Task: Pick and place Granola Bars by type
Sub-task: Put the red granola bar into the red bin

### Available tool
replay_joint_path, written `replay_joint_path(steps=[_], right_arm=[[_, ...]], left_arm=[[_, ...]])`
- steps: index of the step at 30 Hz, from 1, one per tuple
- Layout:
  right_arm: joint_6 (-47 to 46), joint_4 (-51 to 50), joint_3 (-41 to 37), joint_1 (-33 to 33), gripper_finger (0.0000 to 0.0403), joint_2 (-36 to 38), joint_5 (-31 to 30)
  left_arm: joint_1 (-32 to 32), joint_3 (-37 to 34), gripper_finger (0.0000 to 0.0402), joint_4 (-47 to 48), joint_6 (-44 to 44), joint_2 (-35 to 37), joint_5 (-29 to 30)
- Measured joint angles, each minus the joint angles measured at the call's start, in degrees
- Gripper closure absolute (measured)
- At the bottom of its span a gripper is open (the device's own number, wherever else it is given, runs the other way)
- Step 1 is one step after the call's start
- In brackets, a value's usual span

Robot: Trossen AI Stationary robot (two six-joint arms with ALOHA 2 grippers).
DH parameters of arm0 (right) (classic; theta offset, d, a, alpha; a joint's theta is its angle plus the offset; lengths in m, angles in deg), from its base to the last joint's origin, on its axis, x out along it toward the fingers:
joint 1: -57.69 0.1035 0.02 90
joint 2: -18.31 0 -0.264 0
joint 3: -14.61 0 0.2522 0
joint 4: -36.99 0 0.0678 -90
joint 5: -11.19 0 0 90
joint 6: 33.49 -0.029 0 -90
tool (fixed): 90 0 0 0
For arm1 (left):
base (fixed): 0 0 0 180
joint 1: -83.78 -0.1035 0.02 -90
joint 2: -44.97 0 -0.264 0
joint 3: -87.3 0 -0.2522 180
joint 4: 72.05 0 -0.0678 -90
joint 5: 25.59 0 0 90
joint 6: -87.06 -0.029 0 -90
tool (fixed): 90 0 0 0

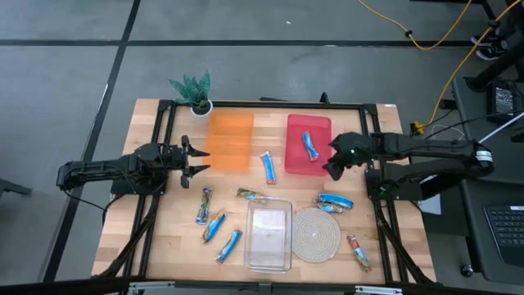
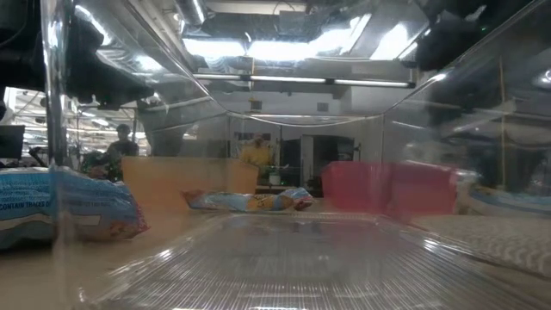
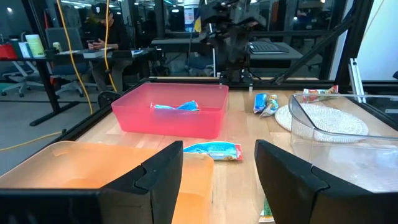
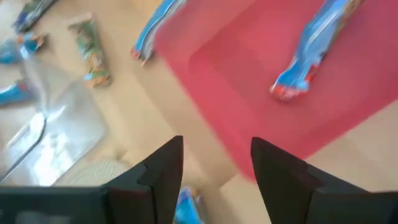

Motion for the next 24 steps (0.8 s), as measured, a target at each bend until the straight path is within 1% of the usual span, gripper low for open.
replay_joint_path(steps=[6, 12, 15, 18, 24], right_arm=[[-7.5, -2.1, 0.0, 9.2, 0.0212, 0.7, 0.4], [-18.2, -5.1, 0.9, 19.9, 0.0212, 0.2, 0.4], [-24.0, -8.7, 3.2, 25.3, 0.0215, -0.7, -0.6], [-29.0, -11.0, 6.3, 30.5, 0.0227, -2.6, -2.7], [-37.0, -12.6, 13.2, 39.7, 0.0250, -9.7, -5.8]], left_arm=[[0.0, 0.0, 0.0208, 0.0, 0.0, 0.0, 0.0], [0.0, 0.0, 0.0208, 0.0, 0.0, 0.0, 0.0], [0.0, 0.0, 0.0208, 0.0, 0.0, 0.0, 0.0], [0.0, 0.0, 0.0208, 0.0, 0.0, 0.0, 0.0], [0.0, 0.0, 0.0208, 0.0, 0.0, 0.0, 0.0]])
